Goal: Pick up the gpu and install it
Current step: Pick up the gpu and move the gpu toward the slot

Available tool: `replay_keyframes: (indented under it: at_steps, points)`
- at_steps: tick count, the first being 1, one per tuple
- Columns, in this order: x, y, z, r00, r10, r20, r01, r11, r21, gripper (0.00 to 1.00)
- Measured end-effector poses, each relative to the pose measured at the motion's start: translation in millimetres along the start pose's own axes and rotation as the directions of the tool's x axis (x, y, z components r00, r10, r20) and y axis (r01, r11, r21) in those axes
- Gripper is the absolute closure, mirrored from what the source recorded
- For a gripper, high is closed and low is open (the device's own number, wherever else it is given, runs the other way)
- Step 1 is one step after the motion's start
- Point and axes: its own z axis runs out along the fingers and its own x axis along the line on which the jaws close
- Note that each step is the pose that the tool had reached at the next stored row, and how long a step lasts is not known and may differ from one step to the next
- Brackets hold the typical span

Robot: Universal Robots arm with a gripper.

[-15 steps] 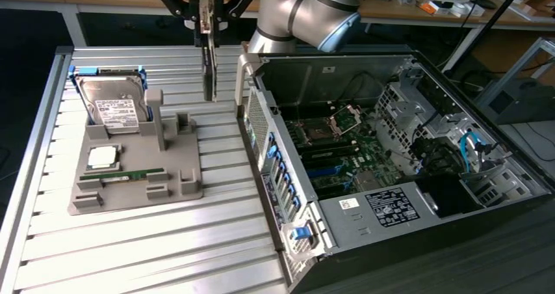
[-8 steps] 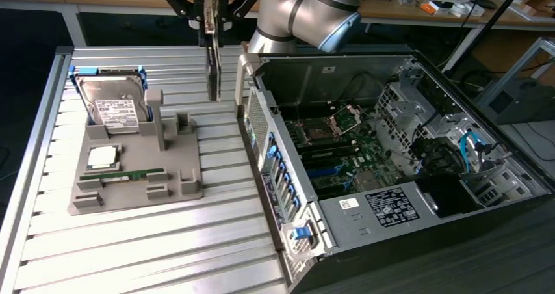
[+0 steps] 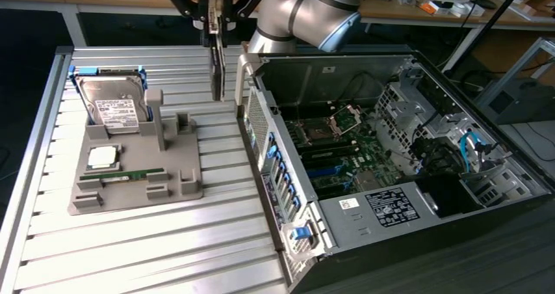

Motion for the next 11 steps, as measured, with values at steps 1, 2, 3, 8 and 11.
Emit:
replay_keyframes:
  at_steps: [1, 2, 3, 8, 11]
  points:
    - [-0.6, 0.0, 0.1, 1.0, 0.0, 0.0001, 0.0, 1.0, -0.0001, 0.73]
    - [-1.4, 0.0, 0.1, 1.0, 0.0, 0.0, 0.0, 1.0, 0.0, 0.73]
    - [-2.3, 0.1, 0.1, 1.0, 0.0, 0.0001, 0.0, 1.0, 0.0, 0.73]
    - [-5.9, 0.2, 0.2, 1.0, 0.0, 0.0001, 0.0, 1.0, -0.0001, 0.73]
    - [-7.8, 0.3, 0.3, 1.0, 0.0, 0.0001, 0.0, 1.0, -0.0001, 0.73]
